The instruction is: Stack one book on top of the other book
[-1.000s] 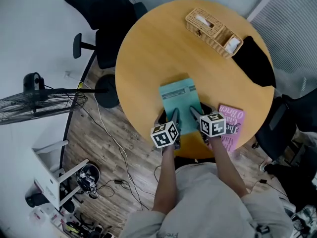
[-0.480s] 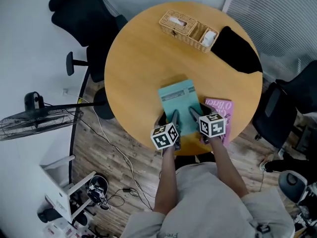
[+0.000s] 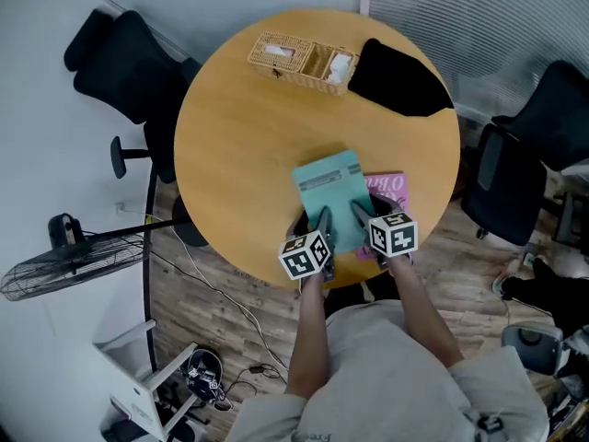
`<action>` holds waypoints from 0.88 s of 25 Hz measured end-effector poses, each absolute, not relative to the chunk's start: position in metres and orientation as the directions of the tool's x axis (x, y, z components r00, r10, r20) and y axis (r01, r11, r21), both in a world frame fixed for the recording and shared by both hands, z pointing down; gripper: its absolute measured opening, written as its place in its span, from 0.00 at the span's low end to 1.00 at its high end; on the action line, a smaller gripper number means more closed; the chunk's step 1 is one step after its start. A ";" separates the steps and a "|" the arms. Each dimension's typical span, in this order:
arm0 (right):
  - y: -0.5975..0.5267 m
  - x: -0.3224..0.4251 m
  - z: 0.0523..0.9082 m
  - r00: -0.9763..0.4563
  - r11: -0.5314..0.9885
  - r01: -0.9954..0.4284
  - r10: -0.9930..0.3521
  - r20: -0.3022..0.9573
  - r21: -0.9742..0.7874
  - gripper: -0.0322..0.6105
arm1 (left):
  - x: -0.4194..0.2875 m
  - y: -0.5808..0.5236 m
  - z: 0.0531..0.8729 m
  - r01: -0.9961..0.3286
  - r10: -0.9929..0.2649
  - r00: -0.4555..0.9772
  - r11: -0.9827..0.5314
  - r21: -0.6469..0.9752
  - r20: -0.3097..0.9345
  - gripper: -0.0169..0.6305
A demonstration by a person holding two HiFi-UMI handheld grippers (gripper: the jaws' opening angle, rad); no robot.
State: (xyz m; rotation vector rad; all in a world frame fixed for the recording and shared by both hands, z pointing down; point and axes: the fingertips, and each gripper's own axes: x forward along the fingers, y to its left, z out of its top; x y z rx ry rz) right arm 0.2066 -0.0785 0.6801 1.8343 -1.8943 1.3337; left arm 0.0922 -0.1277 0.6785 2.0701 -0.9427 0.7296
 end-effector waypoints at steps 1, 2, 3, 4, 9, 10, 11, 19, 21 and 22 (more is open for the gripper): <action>-0.073 0.210 0.680 -0.209 -0.180 -0.870 -0.708 0.675 -0.459 0.36 | 0.097 -0.124 0.678 -0.792 -0.373 0.576 -0.475 0.383 0.728 0.42; -0.067 0.214 0.680 -0.202 -0.191 -0.867 -0.710 0.675 -0.461 0.36 | 0.101 -0.119 0.678 -0.784 -0.362 0.582 -0.490 0.382 0.728 0.42; -0.061 0.217 0.680 -0.196 -0.201 -0.863 -0.711 0.676 -0.462 0.36 | 0.105 -0.115 0.678 -0.775 -0.351 0.587 -0.505 0.381 0.730 0.42; -0.054 0.220 0.681 -0.190 -0.211 -0.861 -0.711 0.677 -0.463 0.36 | 0.109 -0.111 0.679 -0.766 -0.339 0.592 -0.518 0.380 0.731 0.42; -0.024 0.235 0.687 -0.151 -0.264 -0.848 -0.711 0.687 -0.460 0.36 | 0.128 -0.088 0.685 -0.726 -0.287 0.611 -0.574 0.378 0.738 0.42; -0.019 0.238 0.688 -0.144 -0.273 -0.845 -0.712 0.687 -0.460 0.36 | 0.132 -0.084 0.686 -0.719 -0.278 0.614 -0.583 0.378 0.739 0.42; -0.013 0.240 0.689 -0.138 -0.280 -0.843 -0.712 0.688 -0.459 0.36 | 0.135 -0.079 0.687 -0.714 -0.271 0.616 -0.589 0.378 0.740 0.42; 0.017 0.255 0.693 -0.089 -0.339 -0.829 -0.704 0.705 -0.444 0.35 | 0.154 -0.055 0.694 -0.676 -0.214 0.629 -0.626 0.389 0.748 0.42; 0.023 0.259 0.695 -0.078 -0.354 -0.825 -0.701 0.709 -0.441 0.35 | 0.159 -0.051 0.696 -0.668 -0.200 0.631 -0.632 0.394 0.750 0.42; 0.026 0.261 0.695 -0.073 -0.360 -0.824 -0.699 0.711 -0.439 0.35 | 0.161 -0.048 0.697 -0.663 -0.193 0.632 -0.635 0.396 0.750 0.42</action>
